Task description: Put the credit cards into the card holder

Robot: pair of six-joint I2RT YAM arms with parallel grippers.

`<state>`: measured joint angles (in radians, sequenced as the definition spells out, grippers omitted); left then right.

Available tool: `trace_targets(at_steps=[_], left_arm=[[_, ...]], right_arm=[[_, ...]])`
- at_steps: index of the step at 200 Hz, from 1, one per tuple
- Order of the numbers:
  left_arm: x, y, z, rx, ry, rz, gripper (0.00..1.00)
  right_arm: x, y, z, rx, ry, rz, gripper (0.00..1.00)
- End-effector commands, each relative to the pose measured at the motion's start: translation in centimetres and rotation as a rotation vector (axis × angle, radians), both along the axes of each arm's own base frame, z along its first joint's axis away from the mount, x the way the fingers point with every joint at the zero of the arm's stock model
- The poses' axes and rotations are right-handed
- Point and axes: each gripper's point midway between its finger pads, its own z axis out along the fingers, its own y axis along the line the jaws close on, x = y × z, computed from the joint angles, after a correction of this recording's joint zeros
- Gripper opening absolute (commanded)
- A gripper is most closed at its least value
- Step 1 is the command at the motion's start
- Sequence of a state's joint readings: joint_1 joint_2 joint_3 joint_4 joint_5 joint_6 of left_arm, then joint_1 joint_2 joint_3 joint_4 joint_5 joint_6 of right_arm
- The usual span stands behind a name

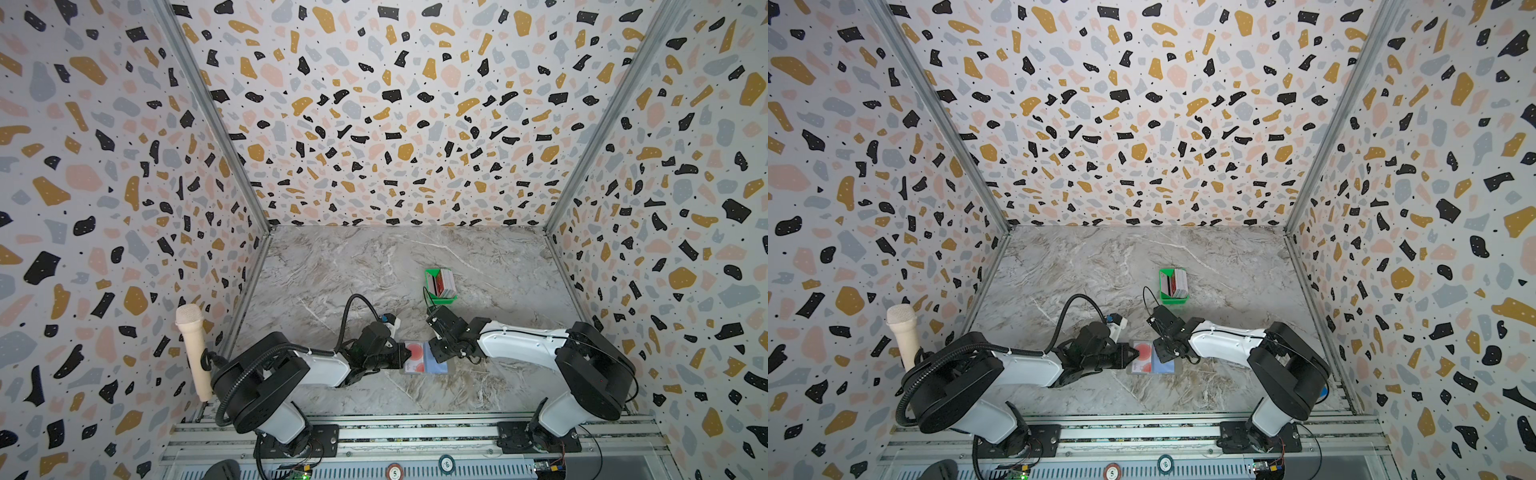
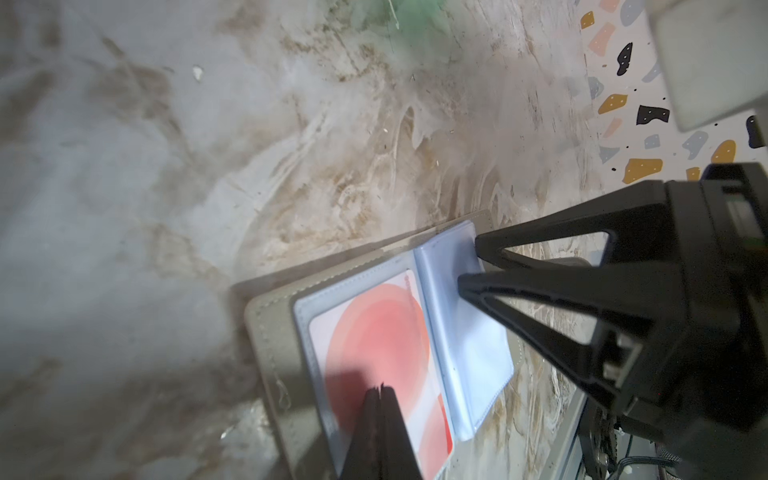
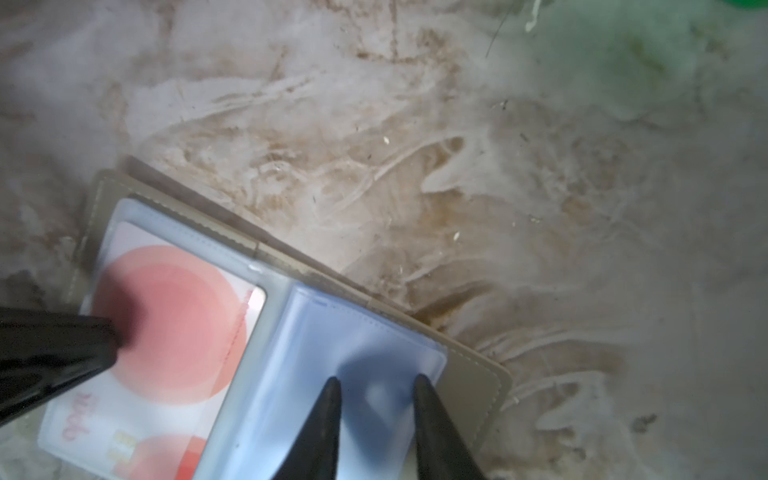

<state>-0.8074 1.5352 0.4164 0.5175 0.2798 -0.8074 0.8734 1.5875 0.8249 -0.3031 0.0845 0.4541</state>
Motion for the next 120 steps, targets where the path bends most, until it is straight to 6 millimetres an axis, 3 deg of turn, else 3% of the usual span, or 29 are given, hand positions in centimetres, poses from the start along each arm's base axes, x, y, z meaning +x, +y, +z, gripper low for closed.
trace_targets(at_steps=[1, 46, 84, 120], left_arm=[[-0.7, 0.5, -0.7, 0.02, 0.019, -0.007, 0.0], [-0.8, 0.5, -0.8, 0.016, 0.026, -0.006, 0.0], [-0.9, 0.5, -0.8, 0.011, 0.027, -0.004, 0.0], [-0.9, 0.4, -0.6, -0.003, 0.024, -0.005, 0.0]], right_arm=[[-1.9, -1.1, -2.3, -0.056, 0.071, 0.011, 0.19], [-0.9, 0.1, -0.5, -0.033, 0.029, 0.025, 0.01], [-0.2, 1.8, 2.4, 0.003, -0.026, 0.043, 0.0], [-0.5, 2.9, 3.3, 0.053, -0.021, 0.054, 0.0]])
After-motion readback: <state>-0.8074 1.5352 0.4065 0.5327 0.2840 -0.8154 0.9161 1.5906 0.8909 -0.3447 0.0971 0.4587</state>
